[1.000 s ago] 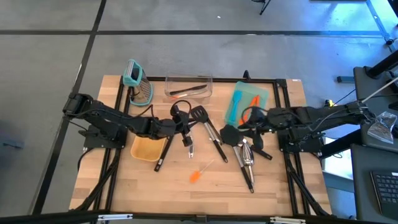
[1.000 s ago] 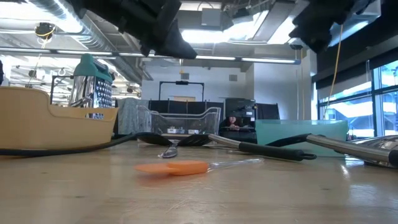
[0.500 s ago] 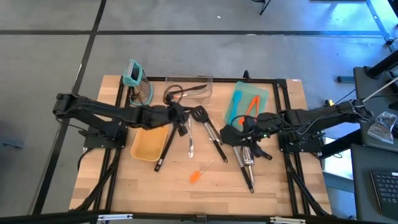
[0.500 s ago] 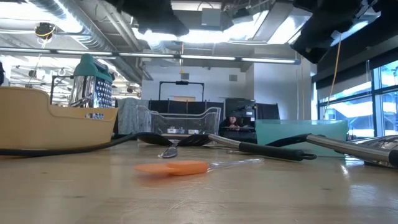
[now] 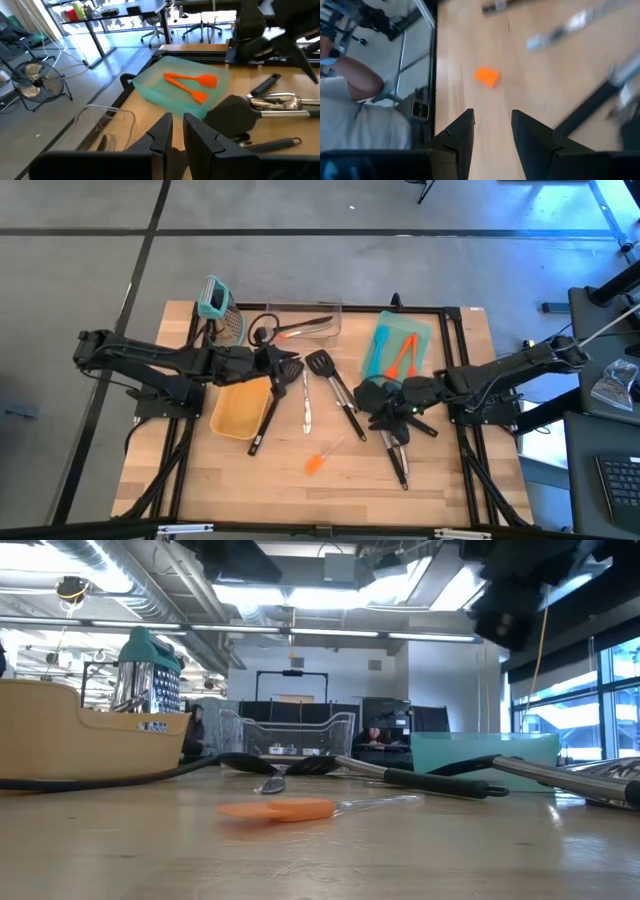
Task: Pick & Place Kitchen Items
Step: Put the ice scoop into the yellow bin
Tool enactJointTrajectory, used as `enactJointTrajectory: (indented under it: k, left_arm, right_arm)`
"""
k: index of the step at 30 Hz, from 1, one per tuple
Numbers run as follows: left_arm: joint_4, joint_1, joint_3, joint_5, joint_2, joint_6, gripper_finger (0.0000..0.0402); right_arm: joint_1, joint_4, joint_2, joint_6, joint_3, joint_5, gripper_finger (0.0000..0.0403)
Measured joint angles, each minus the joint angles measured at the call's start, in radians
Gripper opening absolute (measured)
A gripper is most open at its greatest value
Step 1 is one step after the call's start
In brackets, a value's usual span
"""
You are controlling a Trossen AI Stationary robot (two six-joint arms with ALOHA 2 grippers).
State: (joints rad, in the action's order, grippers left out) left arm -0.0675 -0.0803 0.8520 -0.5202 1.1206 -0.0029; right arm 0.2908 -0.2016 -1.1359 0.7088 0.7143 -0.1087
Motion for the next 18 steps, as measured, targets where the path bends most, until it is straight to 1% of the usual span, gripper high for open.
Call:
enactJointTrajectory:
  k: [2,4,8,10,12,13,16,18]
  left_arm:
    - [-0.014,-0.008,0.0,0.002,0.0,0.0,0.0041]
    - [-0.034,-0.014,0.0,0.0,0.0,0.0,0.0041]
    - [-0.054,-0.018,0.0,-0.001,0.0,0.001,0.0041]
    - [-0.051,-0.018,0.0,-0.001,0.0,0.0,0.0041]
    - [-0.05,-0.018,0.0,-0.001,0.0,0.0,0.0041]
    - [-0.047,-0.018,0.0,-0.001,0.0,0.0,0.0041]
    - [-0.04,-0.018,0.0,-0.001,0.0,-0.001,0.0041]
    - [-0.041,-0.018,0.0,-0.001,0.0,-0.002,0.0041]
  right_arm:
    - [0.036,-0.03,-0.034,0.085,0.0,-0.027,0.0135]
    - [0.079,-0.093,-0.066,0.195,0.0,-0.086,0.0135]
    - [0.171,-0.249,-0.113,0.487,-0.001,-0.239,0.0135]
    - [0.219,-0.29,-0.124,0.634,-0.002,-0.283,0.0135]
    - [0.26,-0.298,-0.127,0.736,-0.002,-0.284,0.0135]
    - [0.277,-0.296,-0.127,0.769,-0.002,-0.268,0.0135]
    - [0.306,-0.297,-0.127,0.835,-0.002,-0.164,0.0135]
    - [0.316,-0.297,-0.127,0.844,-0.002,-0.082,0.0135]
